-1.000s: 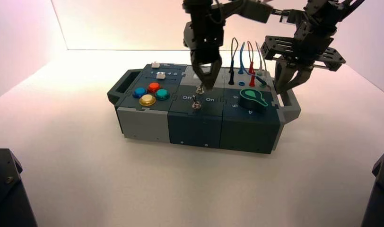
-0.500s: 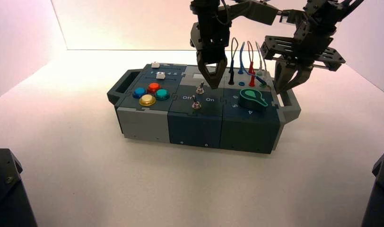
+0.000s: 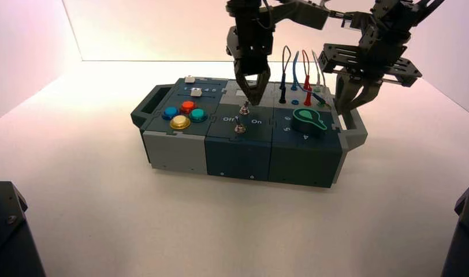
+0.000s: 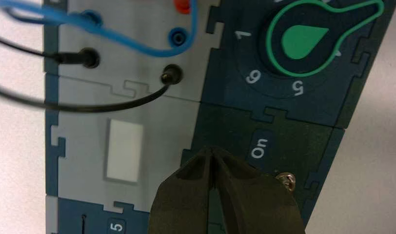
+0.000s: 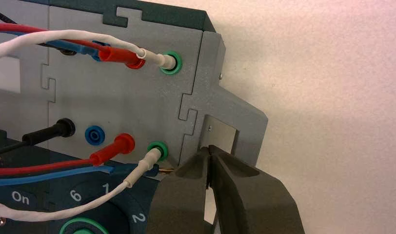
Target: Flip the top switch off with the left gripper.
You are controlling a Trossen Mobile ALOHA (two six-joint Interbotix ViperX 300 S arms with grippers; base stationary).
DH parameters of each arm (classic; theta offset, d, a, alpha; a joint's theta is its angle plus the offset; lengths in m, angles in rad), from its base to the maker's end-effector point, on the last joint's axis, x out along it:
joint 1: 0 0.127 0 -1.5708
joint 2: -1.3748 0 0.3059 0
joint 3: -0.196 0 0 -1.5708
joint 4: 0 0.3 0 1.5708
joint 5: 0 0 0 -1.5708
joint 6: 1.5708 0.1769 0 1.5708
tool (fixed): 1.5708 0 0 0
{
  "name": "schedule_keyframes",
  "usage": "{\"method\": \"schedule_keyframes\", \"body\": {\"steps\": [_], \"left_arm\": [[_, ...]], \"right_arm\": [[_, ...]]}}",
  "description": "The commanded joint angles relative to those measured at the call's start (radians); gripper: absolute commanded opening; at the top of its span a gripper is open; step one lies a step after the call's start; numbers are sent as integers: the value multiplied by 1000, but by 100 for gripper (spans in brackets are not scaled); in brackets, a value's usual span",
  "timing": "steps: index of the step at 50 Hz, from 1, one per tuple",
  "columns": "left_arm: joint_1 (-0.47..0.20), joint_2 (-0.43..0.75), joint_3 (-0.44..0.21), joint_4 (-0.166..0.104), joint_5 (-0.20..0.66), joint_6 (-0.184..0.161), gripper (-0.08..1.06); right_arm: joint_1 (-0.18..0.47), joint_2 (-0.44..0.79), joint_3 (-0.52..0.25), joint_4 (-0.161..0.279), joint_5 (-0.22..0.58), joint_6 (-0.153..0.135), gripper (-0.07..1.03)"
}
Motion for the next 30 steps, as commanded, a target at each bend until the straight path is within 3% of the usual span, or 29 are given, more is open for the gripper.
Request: {"method": "schedule_keyframes", "body": {"steps": [1, 30], "left_arm": [[9, -38, 0, 5, 5, 6, -3], [11, -55, 35, 3, 9, 5, -3]], "right_arm": [[6, 61, 12, -9, -2, -21, -2], [6, 61, 14, -11, -2, -21, -2]]}}
